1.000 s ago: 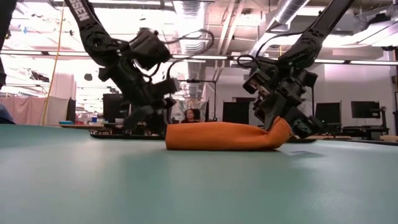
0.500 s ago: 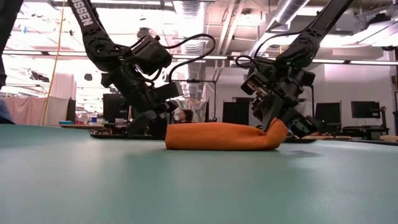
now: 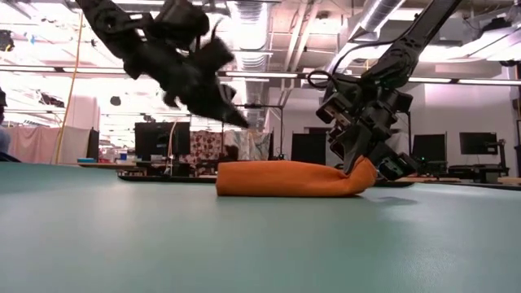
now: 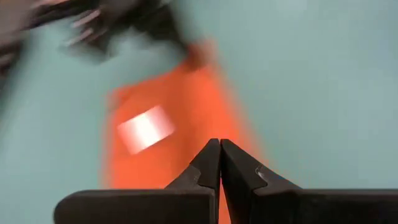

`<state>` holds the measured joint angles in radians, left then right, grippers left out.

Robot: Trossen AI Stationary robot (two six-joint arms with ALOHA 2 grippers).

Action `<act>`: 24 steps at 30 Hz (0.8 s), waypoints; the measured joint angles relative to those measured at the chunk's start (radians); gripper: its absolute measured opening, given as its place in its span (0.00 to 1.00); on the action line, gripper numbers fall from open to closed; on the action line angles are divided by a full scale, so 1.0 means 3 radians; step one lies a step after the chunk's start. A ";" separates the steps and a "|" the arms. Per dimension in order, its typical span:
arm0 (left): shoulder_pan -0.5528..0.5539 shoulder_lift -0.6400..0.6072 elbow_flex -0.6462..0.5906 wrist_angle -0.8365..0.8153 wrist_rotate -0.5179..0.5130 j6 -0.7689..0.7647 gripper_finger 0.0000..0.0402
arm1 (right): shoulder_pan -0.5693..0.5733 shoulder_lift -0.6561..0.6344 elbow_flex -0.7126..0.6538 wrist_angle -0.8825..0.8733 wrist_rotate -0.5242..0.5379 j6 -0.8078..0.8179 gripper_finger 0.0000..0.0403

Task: Roll towel
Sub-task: Roll the orange microfiber towel

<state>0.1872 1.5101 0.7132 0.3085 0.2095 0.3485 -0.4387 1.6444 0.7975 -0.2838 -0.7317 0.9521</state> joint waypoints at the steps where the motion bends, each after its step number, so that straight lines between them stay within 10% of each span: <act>1: -0.0060 -0.0001 0.0000 0.0036 0.0187 -0.0035 0.00 | 0.0001 0.0000 0.0000 0.0000 0.0001 0.0000 0.09; 12: -0.0502 0.0315 -0.0003 0.0132 -0.0514 0.0380 0.00 | -0.0007 0.0000 0.0000 -0.0010 0.0001 0.0130 0.09; 24: -0.0396 0.0317 -0.0003 0.0063 -0.0482 0.0524 0.00 | -0.0007 0.0000 0.0000 -0.0027 -0.0032 0.0316 0.09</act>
<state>0.0684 1.6051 0.7124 0.3275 0.0650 0.5059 -0.4408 1.6444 0.7975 -0.2920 -0.7412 1.0470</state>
